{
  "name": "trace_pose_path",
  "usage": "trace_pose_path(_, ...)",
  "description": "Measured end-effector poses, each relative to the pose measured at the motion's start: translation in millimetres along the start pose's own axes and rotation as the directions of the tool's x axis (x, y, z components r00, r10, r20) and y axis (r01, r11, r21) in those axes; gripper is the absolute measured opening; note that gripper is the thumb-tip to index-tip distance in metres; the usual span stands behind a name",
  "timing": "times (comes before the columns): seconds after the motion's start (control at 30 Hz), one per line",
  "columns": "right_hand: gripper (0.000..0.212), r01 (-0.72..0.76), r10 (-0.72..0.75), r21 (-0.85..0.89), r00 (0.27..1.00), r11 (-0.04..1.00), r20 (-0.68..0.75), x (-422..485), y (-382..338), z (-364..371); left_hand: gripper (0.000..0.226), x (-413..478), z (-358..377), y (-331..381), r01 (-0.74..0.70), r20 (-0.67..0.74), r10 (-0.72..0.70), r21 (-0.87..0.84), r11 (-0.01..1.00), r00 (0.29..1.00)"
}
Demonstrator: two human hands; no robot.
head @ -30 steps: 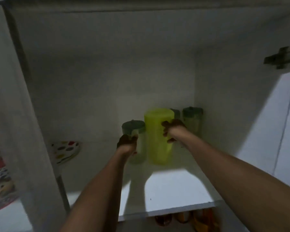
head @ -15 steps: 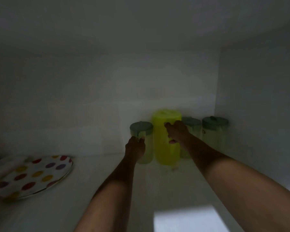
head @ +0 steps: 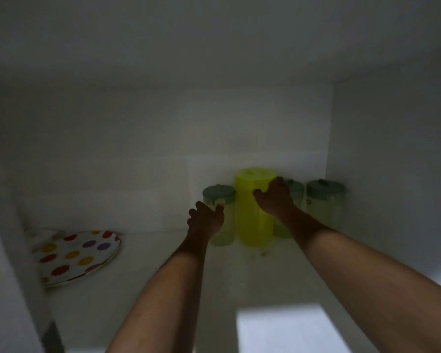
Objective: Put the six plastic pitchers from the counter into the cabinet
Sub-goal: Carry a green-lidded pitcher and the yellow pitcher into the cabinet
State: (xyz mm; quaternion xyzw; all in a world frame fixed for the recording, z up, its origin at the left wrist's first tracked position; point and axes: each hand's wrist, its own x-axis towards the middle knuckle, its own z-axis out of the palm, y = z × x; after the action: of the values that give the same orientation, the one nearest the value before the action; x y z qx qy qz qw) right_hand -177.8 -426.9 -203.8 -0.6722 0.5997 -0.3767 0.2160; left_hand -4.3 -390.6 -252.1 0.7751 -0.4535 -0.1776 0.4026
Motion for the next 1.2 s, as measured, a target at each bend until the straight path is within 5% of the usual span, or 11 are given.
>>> trace_pose_path(0.4, 0.057, 0.213, -0.197, -0.079, 0.964, 0.974, 0.176, -164.5, -33.5, -70.4, 0.061, -177.6, -78.8, 14.1, -0.208, -0.071, 0.207, -0.003, 0.978, 0.976)
trace_pose_path(0.6, 0.04, 0.322, -0.331, 0.078, 0.909, 0.944, 0.254, -280.2, -43.7, -77.3, 0.047, -298.1, -131.1, -19.1, -0.203, -0.149, 0.198, -0.021, 0.979, 0.969)
trace_pose_path(0.9, 0.024, 0.404, -0.484, 0.267, 0.716, 0.875, 0.503, -442.0, -123.0, -21.0, 0.046, -441.7, -271.7, -128.3, 0.023, -0.277, 0.01, 0.114, 0.993, 0.961)
trace_pose_path(1.2, 0.009, 0.517, -0.654, 0.422, 0.443, 0.745, 0.613, -651.3, -266.4, 87.6, 0.048, -605.5, -460.4, -298.4, 0.347, -0.493, -0.268, 0.074, 0.935, 0.828)
